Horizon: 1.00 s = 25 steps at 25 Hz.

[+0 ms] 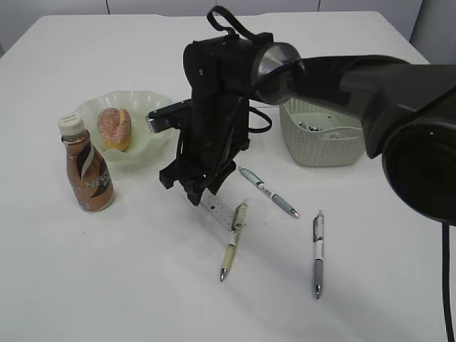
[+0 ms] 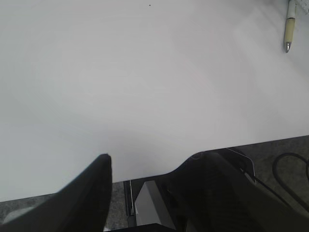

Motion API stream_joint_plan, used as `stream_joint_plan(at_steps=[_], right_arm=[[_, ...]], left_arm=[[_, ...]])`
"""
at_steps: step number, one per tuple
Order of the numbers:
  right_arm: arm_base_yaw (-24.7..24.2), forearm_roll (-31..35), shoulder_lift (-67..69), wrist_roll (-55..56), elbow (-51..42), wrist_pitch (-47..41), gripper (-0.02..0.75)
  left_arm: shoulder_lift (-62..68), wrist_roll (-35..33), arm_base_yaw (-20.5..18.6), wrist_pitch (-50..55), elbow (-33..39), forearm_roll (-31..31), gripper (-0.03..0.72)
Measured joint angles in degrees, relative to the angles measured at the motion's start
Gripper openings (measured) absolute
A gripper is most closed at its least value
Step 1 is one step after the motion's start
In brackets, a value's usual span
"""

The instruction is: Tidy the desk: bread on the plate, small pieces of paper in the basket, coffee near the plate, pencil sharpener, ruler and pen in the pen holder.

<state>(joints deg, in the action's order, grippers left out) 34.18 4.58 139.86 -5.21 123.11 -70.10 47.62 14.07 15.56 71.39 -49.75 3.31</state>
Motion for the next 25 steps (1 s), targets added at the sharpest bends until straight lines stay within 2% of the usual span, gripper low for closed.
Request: stream_joint_plan(at_steps=[20,25], right_arm=[[0.0,-1.02,-10.29,1.43,-0.6,-0.21,0.291],[0.0,-1.54,-12.99,-1.17,-3.39,7.57,0.291]], left_arm=[[0.0,0.0,0.0,0.0,0.0,0.1,0.445],[0.0,0.0,0.0,0.0,0.0,0.1,0.445]])
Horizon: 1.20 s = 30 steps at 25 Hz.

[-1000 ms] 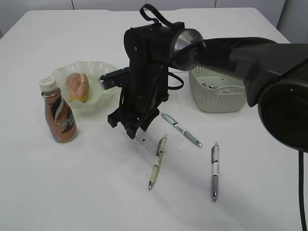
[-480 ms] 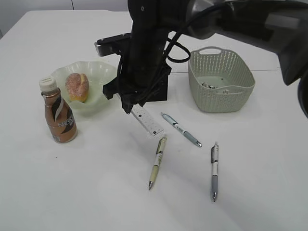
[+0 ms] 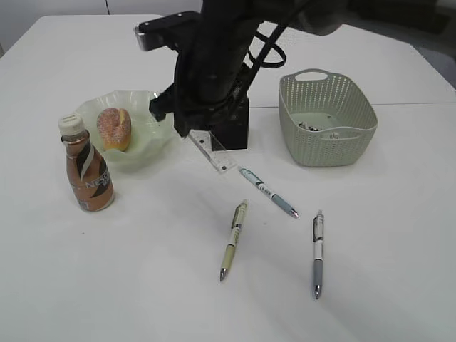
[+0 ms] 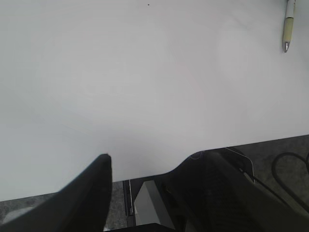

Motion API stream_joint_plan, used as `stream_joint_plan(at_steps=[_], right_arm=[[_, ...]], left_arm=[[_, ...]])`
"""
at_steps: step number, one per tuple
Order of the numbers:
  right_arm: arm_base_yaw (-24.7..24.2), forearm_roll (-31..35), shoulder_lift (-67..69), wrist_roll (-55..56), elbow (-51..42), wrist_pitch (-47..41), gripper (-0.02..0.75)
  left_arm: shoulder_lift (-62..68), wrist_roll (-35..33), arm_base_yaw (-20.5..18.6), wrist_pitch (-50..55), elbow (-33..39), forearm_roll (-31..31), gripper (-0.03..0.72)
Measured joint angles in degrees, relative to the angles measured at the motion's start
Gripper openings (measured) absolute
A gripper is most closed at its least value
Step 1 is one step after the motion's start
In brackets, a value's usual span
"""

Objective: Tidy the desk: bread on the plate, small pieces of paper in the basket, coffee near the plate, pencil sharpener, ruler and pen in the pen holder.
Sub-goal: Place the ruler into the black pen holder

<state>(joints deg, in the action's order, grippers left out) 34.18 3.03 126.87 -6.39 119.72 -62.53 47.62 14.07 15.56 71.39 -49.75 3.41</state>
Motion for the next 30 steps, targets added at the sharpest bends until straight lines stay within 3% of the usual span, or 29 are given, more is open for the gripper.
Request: stream_joint_plan(at_steps=[8,15,30], right_arm=[[0.0,-0.4,-13.31,-3.82,-15.9,22.83,0.291],[-0.49,-5.15,-18.33,-4.56,-28.48,43.81,0.291],[-8.97,-3.64,-13.24,-3.46,-30.02,71.16,0.291]], left_arm=[[0.0,0.0,0.0,0.0,0.0,0.1,0.445],[0.0,0.0,0.0,0.0,0.0,0.1,0.445],[0.0,0.0,0.0,0.0,0.0,0.21,0.445]])
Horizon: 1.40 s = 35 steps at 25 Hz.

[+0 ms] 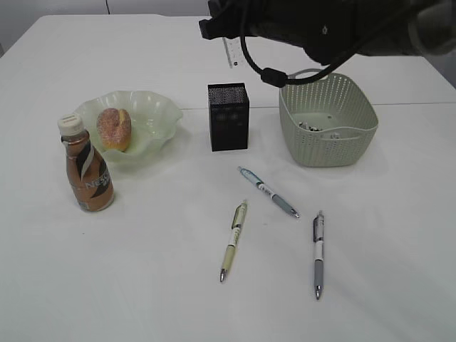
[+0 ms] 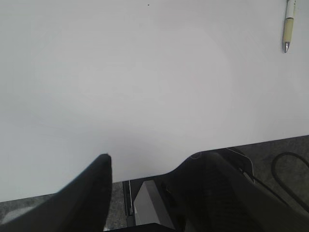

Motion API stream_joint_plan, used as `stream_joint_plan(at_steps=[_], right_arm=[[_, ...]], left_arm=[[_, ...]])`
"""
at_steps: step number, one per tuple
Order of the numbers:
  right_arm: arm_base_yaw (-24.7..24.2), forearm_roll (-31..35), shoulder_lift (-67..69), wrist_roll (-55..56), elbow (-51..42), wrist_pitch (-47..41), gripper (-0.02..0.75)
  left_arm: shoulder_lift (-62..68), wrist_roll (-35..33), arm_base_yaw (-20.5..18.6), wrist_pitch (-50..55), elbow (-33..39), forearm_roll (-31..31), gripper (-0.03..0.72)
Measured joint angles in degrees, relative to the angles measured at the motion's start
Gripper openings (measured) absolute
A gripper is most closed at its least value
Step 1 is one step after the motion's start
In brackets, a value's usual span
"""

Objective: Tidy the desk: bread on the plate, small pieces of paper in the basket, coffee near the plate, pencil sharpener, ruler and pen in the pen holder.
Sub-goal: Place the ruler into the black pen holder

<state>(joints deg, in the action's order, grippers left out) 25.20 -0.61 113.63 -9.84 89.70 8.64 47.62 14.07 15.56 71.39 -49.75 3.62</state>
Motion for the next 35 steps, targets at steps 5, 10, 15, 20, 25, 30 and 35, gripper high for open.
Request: stream_joint_plan(at_steps=[5,10,15,20,25,30,35], right_arm=[[0.0,0.61,4.1,0.0,0.0,9.12,0.291],[-0.02,2.92,8.43,0.0,0.0,16.53,0.291],[-0.7,3.83,10.56,-0.68,0.0,20.94,0.291],[-2.01,4.28,13.86,-0.8,1.98,21.76,0.291],[-2.44,4.59,16.43,-0.93,4.8,21.87,0.29],[-2.44,4.59,18.63,-0.93,5.54,21.89,0.29],[-2.44,4.59,20.12,-0.93,6.43,22.02,0.29]], left_arm=[[0.0,0.0,0.0,0.0,0.0,-0.1,0.445],[0.0,0.0,0.0,0.0,0.0,-0.18,0.445],[0.0,0.0,0.0,0.0,0.0,-0.18,0.445],[0.0,0.0,0.0,0.0,0.0,-0.18,0.445],[0.0,0.0,0.0,0.0,0.0,-0.34,0.445],[0.0,0.0,0.0,0.0,0.0,-0.44,0.445],[0.0,0.0,0.0,0.0,0.0,-0.44,0.445]])
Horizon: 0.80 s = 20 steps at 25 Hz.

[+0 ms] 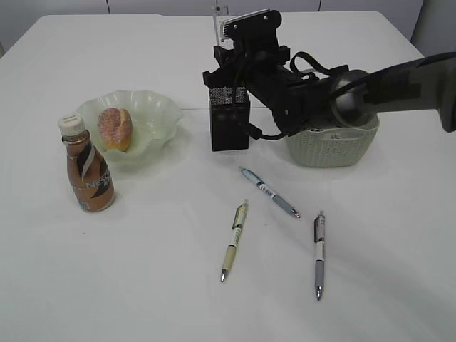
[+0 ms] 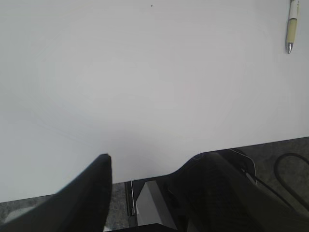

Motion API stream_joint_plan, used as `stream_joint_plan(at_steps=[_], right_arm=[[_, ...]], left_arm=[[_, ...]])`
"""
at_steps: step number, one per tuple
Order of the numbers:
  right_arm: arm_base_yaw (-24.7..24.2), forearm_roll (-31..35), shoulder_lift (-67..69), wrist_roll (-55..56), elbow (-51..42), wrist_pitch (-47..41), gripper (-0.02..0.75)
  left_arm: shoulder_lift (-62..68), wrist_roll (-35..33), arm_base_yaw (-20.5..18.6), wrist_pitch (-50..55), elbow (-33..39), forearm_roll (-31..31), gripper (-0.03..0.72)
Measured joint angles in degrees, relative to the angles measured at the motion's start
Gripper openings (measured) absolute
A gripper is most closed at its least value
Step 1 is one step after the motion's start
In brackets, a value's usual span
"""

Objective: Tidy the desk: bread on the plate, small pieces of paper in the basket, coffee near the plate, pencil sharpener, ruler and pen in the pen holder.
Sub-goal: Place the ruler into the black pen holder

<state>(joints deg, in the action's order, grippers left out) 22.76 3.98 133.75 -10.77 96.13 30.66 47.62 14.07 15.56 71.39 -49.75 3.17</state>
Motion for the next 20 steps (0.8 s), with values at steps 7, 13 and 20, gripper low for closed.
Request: stream_joint_plan(at_steps=[7,13,20], right_arm=[[0.0,0.0,2.28,0.55,1.48,0.0,0.29],[0.0,0.0,2.28,0.68,1.76,-0.38,0.291],[0.0,0.0,2.28,0.7,1.76,-0.48,0.333]], left_arm=[[0.0,0.0,0.0,0.0,0.0,-0.03,0.445],[0.0,0.0,0.0,0.0,0.0,-0.03,0.445],[0.0,0.0,0.0,0.0,0.0,-0.03,0.445]])
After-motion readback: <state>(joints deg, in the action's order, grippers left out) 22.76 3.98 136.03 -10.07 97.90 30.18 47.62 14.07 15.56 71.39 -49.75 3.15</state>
